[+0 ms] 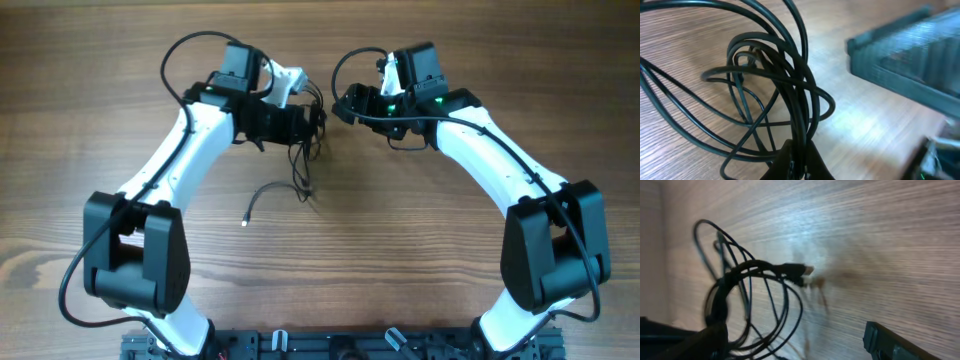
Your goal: Untangle cables
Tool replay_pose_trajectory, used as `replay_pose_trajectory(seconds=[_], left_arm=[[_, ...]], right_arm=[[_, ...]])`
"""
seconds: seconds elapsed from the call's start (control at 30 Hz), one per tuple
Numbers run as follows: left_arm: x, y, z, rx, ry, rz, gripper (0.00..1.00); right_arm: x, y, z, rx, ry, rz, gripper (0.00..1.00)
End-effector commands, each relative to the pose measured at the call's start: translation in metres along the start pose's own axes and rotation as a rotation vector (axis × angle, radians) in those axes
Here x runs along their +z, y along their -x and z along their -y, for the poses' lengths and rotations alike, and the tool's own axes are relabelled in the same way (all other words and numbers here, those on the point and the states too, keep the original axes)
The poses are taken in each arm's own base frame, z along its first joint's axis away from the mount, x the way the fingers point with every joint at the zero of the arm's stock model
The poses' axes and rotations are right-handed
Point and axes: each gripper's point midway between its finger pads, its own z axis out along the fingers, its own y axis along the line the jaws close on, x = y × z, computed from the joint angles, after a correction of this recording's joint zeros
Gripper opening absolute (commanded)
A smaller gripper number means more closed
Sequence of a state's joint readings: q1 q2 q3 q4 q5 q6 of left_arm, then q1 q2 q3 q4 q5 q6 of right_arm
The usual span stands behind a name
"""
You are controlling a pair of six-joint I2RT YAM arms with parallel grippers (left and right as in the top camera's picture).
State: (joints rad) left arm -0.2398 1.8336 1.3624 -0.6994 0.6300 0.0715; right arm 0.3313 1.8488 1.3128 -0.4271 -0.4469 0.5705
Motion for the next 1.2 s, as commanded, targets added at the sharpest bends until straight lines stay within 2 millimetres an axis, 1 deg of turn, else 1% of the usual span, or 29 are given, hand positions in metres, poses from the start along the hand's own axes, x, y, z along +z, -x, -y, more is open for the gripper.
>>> replay_pose_trajectory(seconds=[0.0,0.03,0.07,0.1,0.17,0.2,0.27,0.33,0.4,0.57,0.7,0.8,1.17], left_arm=[[-0.02,0.0,0.027,0.151,-0.211,0.041,0.04],[-0.023,-0.001,0.028,0.159,-0.236,0.044,0.04],[-0.028,-0.003,0.029,0.182,-0.266,0.047,0.04],[-0.029,-0.005,0.027,0.19,-0.265,0.046,0.04],[-0.032,-0.009,0.024,0.205,-0.263,0.039,0.04],[-0.032,-0.012,0.023,0.218,-0.264,0.032,0.04],[-0.033,-0.019,0.024,0.247,-0.27,0.013,0.04],[-0.033,-0.025,0.025,0.272,-0.277,-0.005,0.04],[-0.033,-0.026,0.025,0.268,-0.278,-0.01,0.04],[-0.031,-0.027,0.027,0.273,-0.282,-0.014,0.04],[-0.029,-0.028,0.032,0.283,-0.288,-0.02,0.04],[-0.027,-0.028,0.035,0.296,-0.292,-0.023,0.04],[-0.016,-0.029,0.052,0.353,-0.313,-0.033,0.04]], right_arm=[[0.003,-0.001,0.007,-0.042,-0.03,-0.001,0.8],[0.004,-0.001,0.005,-0.042,-0.024,-0.004,0.75],[0.004,-0.004,0.0,-0.044,0.006,-0.019,0.67],[0.003,-0.005,-0.003,-0.047,0.026,-0.028,0.63],[0.002,-0.01,-0.018,-0.101,0.112,-0.056,0.62],[0.0,-0.012,-0.03,-0.141,0.176,-0.071,0.62],[-0.003,-0.014,-0.043,-0.155,0.25,-0.087,0.62],[-0.005,-0.013,-0.052,-0.172,0.297,-0.083,0.61],[-0.006,-0.01,-0.056,-0.178,0.318,-0.072,0.59],[-0.007,-0.004,-0.061,-0.146,0.33,-0.054,0.57],[-0.006,-0.005,-0.059,-0.135,0.321,-0.06,0.56],[-0.004,-0.004,-0.052,-0.112,0.281,-0.054,0.57],[-0.001,-0.01,-0.056,-0.121,0.28,-0.067,0.56]])
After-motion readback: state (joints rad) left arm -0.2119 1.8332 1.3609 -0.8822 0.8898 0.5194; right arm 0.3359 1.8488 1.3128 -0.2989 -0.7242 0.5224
